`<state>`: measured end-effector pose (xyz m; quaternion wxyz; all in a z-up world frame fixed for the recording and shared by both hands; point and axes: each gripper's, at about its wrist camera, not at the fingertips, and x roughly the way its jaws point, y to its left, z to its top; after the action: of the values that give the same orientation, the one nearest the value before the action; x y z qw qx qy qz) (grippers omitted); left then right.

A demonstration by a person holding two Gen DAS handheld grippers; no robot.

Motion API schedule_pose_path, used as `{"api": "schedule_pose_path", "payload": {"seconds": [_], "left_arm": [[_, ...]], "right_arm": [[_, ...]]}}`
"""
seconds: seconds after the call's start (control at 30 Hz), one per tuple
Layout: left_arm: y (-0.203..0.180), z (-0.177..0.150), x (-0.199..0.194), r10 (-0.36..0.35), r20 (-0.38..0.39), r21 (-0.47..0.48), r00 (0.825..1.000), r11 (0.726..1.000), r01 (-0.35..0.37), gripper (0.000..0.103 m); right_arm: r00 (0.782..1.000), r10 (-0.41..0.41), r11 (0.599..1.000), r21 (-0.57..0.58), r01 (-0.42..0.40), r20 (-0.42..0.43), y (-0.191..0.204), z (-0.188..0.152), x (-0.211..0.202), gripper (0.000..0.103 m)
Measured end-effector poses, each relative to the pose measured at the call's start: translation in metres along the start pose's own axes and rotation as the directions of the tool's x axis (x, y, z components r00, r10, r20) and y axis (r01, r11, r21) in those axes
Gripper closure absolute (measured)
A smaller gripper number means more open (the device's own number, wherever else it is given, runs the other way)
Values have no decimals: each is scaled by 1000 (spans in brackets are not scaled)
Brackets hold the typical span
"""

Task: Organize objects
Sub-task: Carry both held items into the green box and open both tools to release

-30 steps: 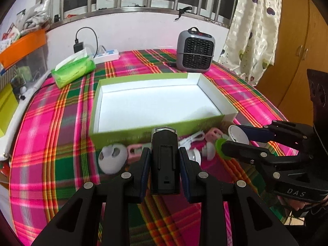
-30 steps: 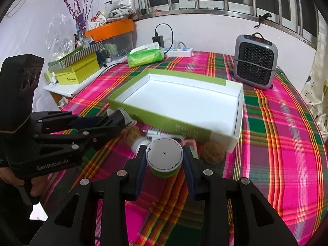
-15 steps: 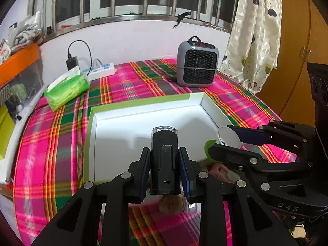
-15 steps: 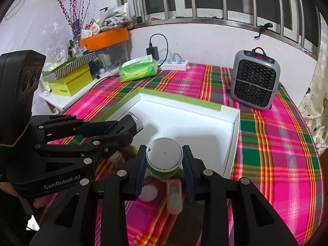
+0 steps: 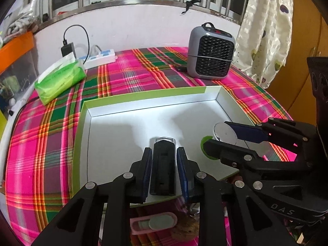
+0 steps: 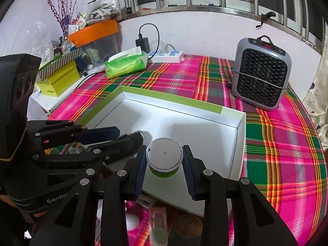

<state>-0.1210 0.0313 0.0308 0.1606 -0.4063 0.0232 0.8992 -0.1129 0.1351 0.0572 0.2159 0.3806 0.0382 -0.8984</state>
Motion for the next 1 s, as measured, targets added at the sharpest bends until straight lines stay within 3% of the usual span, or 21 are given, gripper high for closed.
{"api": "schedule_pose_path", "payload": {"seconds": [0.37,1.0], "left_arm": [[5,-2,11,-15,-18,-15,1000,1000,15,82],[2,-11,-6,-8,7,-29,1000,1000,8,82]], "right_arm": [[998,19,1000,10,-19,-63,-8,-3,16,67],[999,32,999,-11,-32,-8,-1,-9,-7,62]]}}
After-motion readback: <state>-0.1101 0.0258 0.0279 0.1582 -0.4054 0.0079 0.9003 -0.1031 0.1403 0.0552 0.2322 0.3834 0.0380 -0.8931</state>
